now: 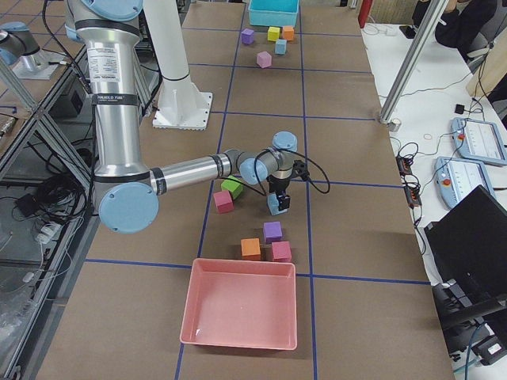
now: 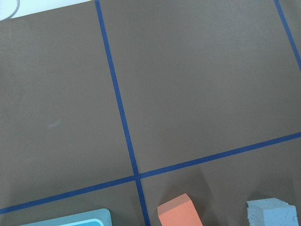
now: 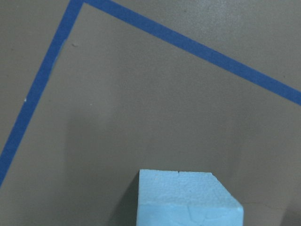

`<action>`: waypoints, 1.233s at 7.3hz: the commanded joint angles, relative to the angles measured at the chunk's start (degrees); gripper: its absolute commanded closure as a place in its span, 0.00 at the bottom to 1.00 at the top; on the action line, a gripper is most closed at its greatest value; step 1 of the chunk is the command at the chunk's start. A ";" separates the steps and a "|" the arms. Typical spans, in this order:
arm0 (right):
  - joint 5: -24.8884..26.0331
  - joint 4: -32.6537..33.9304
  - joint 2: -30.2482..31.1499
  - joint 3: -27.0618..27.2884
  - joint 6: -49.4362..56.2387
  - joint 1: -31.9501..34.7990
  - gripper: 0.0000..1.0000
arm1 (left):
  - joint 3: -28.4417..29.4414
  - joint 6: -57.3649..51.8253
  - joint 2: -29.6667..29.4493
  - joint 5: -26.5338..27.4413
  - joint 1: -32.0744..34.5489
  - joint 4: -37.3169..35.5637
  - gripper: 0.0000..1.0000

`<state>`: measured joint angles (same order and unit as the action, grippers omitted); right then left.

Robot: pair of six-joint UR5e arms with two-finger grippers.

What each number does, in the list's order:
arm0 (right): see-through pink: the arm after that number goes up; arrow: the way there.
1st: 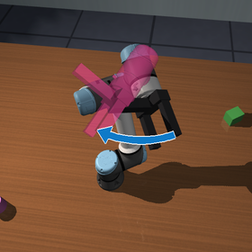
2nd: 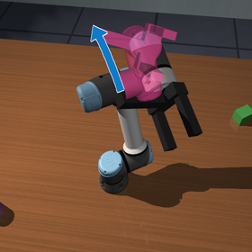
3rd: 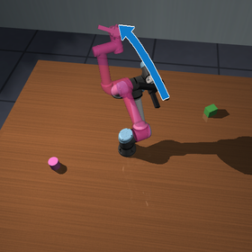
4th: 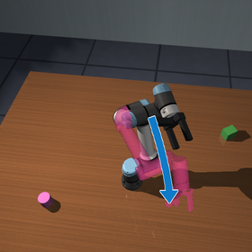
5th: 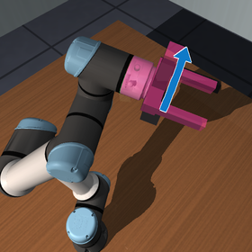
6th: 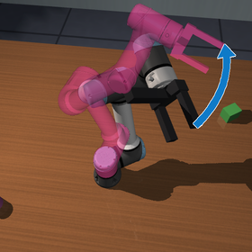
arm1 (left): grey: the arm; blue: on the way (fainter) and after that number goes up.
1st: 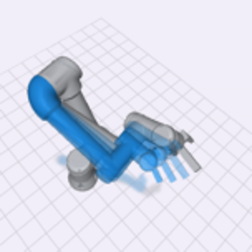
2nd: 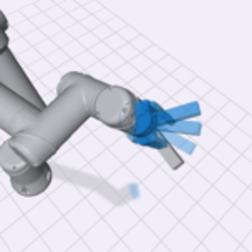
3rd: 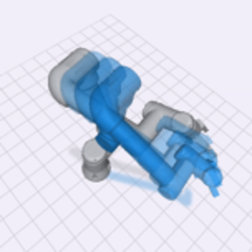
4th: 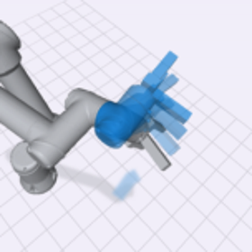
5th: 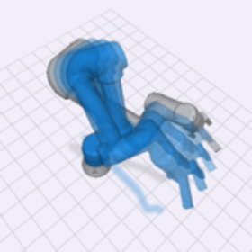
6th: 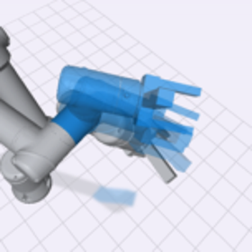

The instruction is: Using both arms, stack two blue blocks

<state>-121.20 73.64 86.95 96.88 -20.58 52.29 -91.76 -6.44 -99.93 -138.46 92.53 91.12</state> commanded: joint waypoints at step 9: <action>-2.44 -1.25 -3.69 -1.01 -0.96 0.79 0.63 | 0.01 0.20 0.00 0.03 -0.07 0.02 0.02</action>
<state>-121.91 69.92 85.59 94.34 -21.27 52.45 -91.76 -6.31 -99.93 -138.43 92.46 91.14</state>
